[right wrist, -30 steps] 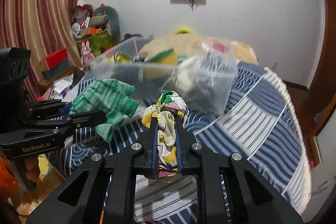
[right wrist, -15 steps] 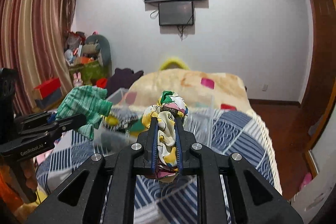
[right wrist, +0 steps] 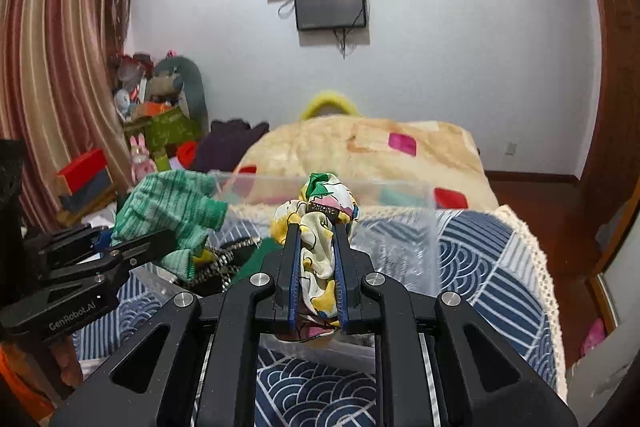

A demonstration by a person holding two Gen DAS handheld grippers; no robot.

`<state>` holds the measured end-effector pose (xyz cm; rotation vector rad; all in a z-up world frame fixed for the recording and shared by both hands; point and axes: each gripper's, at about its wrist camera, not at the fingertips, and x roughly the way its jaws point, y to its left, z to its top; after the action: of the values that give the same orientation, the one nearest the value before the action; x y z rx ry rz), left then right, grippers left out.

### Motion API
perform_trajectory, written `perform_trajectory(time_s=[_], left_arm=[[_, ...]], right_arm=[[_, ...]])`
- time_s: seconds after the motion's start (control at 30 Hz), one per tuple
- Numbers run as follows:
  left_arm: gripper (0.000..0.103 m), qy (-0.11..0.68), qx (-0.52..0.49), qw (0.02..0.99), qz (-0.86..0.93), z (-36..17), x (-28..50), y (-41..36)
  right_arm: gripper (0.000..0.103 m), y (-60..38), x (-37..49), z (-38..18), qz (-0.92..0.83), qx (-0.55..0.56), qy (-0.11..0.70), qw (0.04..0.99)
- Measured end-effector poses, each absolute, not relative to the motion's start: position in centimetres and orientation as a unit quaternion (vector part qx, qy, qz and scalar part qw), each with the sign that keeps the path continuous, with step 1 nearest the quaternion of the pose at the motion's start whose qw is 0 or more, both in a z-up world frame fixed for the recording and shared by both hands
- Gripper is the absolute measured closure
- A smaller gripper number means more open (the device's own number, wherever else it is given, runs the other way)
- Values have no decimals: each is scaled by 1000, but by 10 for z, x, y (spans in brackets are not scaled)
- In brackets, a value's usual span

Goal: Organize soft objects
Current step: 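Drop the floral scarf and green cloth into the clear box and open both tools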

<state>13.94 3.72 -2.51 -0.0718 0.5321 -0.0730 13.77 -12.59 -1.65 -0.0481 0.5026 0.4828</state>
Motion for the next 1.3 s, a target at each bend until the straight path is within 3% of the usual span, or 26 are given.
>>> perform_trajectory(time_s=[0.2,0.3,0.37,0.53,0.67,1.3], left_arm=[[74,290,-25,956,-35,-40,153,31],[61,293,-27,955,-34,-43,154,31],[44,292,-24,956,-25,-45,154,31],[36,288,-31,957,-20,-44,147,36],[35,284,-36,958,-19,-41,139,40],[29,170,-13,985,-27,31,50,26]], right_arm=[[90,-114,146,-35,237,-45,279,929],[89,-113,148,-41,239,-51,291,925],[86,-112,148,-43,237,-56,295,924],[75,-114,146,-37,227,-63,297,925],[60,-117,137,-31,223,-71,286,929],[56,-147,68,33,244,-54,180,952]])
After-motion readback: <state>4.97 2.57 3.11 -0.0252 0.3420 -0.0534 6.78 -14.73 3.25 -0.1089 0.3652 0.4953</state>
